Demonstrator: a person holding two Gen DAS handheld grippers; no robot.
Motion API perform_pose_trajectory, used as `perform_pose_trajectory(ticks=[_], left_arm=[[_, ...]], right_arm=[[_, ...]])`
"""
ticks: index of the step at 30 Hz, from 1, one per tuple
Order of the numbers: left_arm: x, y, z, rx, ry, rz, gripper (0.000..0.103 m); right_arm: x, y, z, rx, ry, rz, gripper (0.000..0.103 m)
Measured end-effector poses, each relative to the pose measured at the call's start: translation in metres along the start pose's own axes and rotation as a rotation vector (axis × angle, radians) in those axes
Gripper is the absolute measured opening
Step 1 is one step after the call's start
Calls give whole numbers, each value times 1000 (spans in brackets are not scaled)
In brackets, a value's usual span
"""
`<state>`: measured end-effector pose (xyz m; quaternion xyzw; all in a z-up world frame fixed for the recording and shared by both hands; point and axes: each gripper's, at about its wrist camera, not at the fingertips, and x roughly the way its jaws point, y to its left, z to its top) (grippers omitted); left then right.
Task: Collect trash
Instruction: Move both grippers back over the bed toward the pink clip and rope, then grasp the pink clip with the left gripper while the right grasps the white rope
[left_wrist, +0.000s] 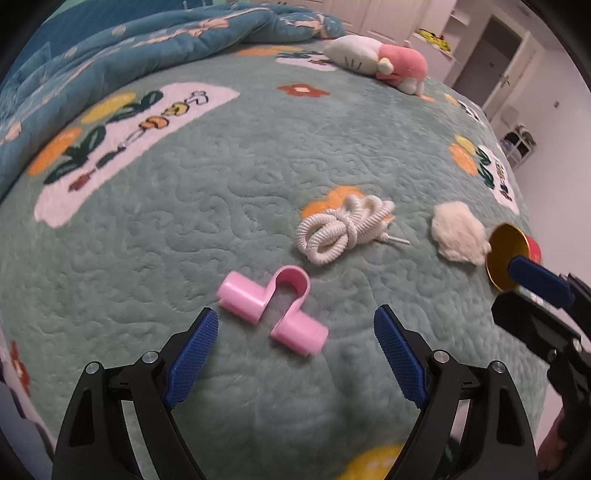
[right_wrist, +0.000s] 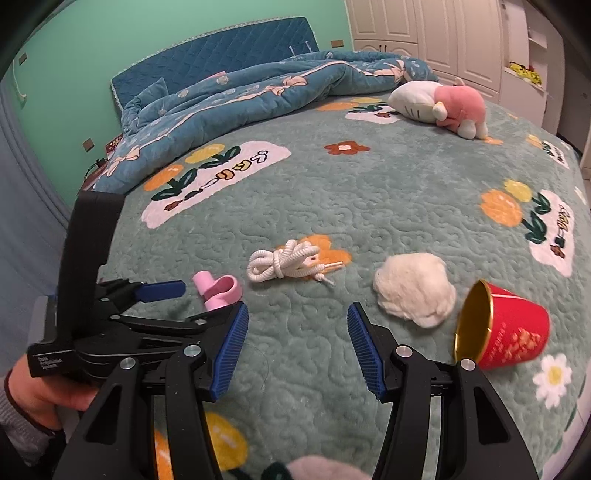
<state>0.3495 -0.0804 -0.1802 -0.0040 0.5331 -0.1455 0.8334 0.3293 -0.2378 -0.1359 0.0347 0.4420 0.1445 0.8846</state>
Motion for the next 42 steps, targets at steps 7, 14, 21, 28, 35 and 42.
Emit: perform_pose_trajectory(ticks=[7,14,21,28,35,42], left_arm=[[21,0,1,12,37,17,71],[20,8,1,63,34,46,39],[13,14,5,122,34,12,34],[14,28,18,131,36,-1,34],[23,33,23,124,44,-34,34],[28,35,24,117,47,-41,34]], right_arm=[[18,-10,5,6,11,12,56],[34,-12,6,11,22,23,57],[53,-2,14,-4,30,30,56],[86,5,29,-25,46,22,62],[123,6,39,-34,80,19,67],[141,7,43,-26,81,52,67]])
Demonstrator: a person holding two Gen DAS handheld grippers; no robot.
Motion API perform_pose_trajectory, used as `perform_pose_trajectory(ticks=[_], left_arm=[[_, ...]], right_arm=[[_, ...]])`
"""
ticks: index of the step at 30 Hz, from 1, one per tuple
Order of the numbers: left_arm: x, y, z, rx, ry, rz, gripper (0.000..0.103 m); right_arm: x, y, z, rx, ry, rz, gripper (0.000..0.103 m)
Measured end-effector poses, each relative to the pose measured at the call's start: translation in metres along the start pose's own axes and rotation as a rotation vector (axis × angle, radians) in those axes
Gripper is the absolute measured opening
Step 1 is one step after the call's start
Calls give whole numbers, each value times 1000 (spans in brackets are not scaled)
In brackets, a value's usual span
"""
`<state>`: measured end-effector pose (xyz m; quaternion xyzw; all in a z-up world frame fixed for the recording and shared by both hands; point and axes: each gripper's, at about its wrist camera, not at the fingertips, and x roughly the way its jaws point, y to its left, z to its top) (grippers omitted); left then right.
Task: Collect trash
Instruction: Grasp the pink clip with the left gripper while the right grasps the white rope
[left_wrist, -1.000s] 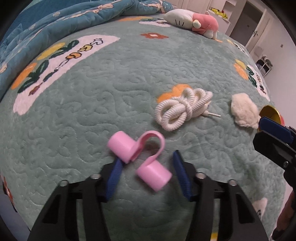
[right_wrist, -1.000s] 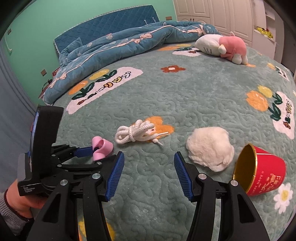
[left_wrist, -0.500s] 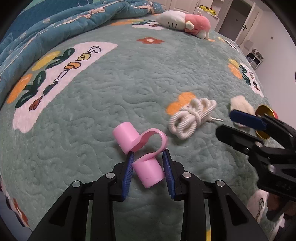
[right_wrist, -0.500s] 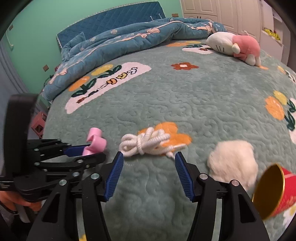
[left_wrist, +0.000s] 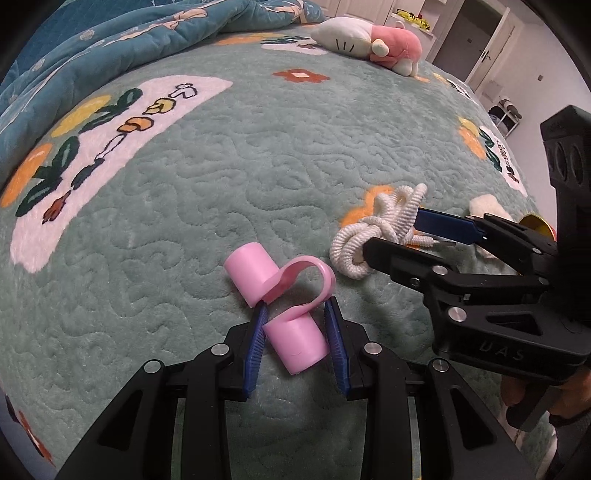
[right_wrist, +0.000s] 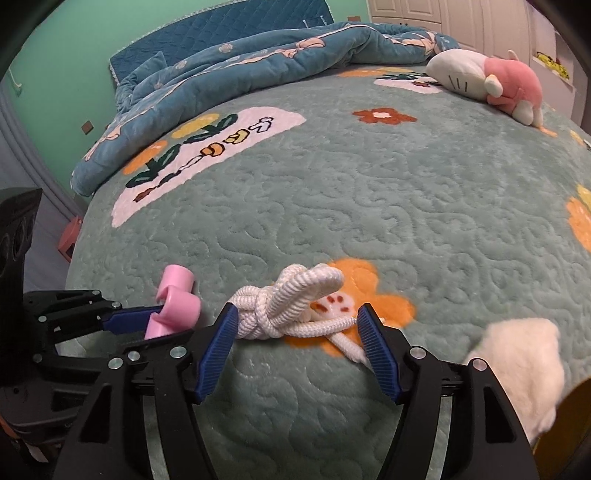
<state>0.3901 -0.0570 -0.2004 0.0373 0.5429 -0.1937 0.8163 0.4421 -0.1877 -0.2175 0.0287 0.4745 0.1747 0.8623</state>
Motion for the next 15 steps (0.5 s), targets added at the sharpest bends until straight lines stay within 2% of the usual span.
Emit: perform_pose_trajectory(ticks=[2,4,6,11,12,15], left_arm=[[2,0,0,-1,2,1,34],[2,0,0,-3,2,0,34],[3,0,1,-3,3,-2,34],[3,0,1,5,2,0,34],[2,0,1,3,1,-2,34],[0,-1,1,7,-1,0,33]], right_arm=[[4,3,1,-14,5,7,66],[6,5,2,-31,5,27,49],[8,8,3,-43,8,38,38],[4,11,1,-54,-12,43,23],[3,11,1,-53,-13,43,10],[-3,8,0,-44,-17,48,10]])
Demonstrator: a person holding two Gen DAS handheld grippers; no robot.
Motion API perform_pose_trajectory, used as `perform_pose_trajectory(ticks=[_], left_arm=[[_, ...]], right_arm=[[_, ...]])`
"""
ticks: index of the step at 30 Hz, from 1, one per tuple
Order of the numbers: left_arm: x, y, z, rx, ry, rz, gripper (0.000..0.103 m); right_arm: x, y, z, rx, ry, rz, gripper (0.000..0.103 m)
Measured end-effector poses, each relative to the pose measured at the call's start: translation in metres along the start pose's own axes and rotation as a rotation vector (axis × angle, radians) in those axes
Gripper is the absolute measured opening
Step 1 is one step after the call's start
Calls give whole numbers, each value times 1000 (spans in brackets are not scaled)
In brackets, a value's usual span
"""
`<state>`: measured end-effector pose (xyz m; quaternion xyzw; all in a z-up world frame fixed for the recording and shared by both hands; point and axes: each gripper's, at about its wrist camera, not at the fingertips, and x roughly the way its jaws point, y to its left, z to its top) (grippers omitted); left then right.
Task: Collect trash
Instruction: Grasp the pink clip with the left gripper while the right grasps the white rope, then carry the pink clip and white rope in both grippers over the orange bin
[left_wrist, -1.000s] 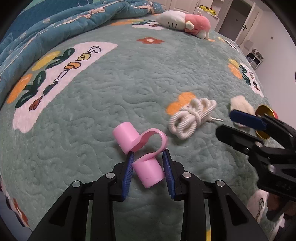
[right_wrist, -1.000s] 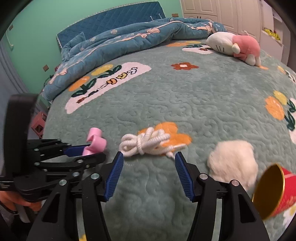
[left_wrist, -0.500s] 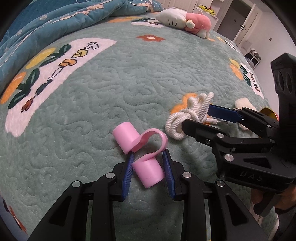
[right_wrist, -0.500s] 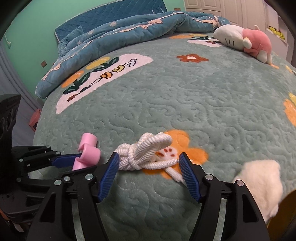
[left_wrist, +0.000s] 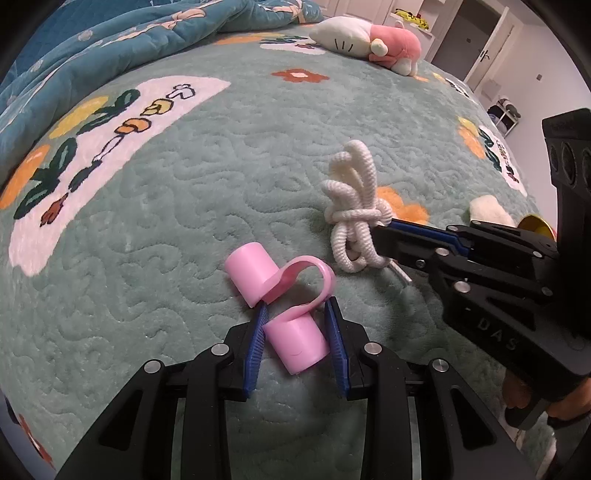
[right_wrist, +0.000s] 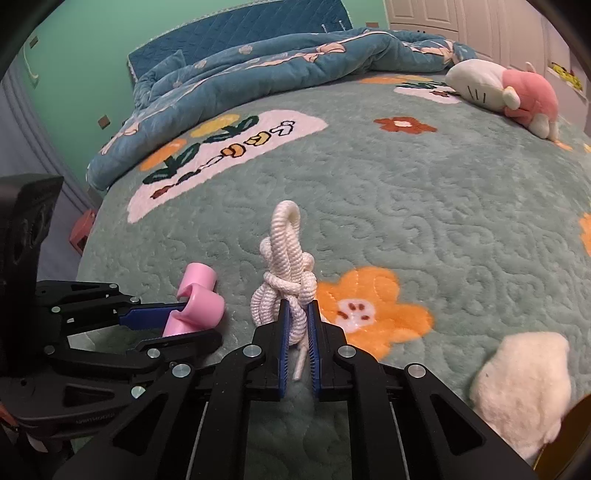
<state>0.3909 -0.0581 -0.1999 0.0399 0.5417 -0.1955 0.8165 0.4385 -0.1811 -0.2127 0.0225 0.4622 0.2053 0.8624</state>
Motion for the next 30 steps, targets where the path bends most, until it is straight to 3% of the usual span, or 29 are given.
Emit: perform_pose_trajectory(ticks=[13,19,30], left_arm=[[-33,-23,-9,24,-32,-13,34],[-65,-47,-28,58,-51,-25,34],[-137,-128,-80,219,-122,-70,34]], right_arm=[[-57,5,-19,0,-35,-22,8],[-113,15,-44,11,-65,-50,7],[-254,40,-131,74,-174,-102,8]])
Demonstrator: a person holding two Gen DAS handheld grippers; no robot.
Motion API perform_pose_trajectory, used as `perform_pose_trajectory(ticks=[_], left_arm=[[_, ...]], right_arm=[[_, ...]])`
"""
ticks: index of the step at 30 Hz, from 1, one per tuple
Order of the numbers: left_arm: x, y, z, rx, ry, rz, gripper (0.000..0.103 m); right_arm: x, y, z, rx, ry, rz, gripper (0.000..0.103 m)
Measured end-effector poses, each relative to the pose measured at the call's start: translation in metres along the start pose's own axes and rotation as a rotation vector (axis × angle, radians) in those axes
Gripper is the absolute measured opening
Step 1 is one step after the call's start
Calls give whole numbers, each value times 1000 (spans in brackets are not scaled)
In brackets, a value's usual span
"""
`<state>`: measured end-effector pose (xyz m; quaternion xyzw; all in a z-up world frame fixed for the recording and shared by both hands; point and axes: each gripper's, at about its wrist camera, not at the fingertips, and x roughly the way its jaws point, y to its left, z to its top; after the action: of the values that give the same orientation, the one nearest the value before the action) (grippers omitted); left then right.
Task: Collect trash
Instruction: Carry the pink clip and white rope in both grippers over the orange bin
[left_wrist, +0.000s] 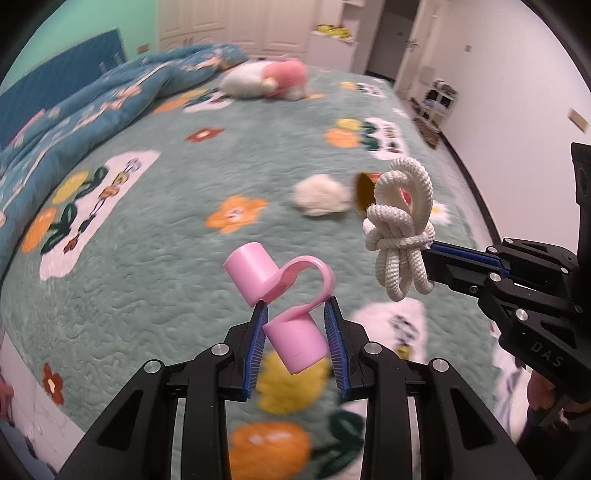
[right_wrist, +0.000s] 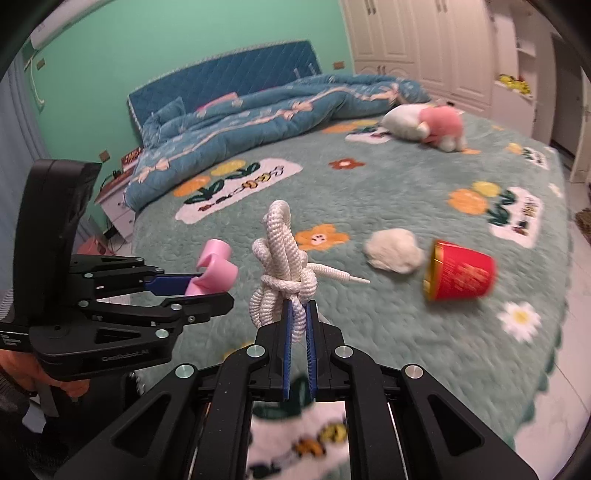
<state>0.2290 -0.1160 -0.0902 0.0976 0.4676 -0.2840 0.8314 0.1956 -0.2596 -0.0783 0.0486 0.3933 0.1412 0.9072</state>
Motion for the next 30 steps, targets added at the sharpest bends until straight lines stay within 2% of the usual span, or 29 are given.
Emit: perform_pose_trajectory(ticks=[7,14,20,23,30], left_arm=[[-21,-73,-7,130,-36,-59,34],[-13,-164,-1,296,-34,-173,34],[8,-244,1,433,10,-293,34],[25,-286,3,495,45,-349,34],[75,-375,-2,627,138,-455,34]], right_arm=[[-86,-20,-42,76,-91,-75,8],[-167,-70,-95,207,-158,-211,8],[-220,-121,-148,343,-186,-329,8],[-246,-155,-185,442,-188,-401,8],[-281,-223,-258,620,-166,-523,8]])
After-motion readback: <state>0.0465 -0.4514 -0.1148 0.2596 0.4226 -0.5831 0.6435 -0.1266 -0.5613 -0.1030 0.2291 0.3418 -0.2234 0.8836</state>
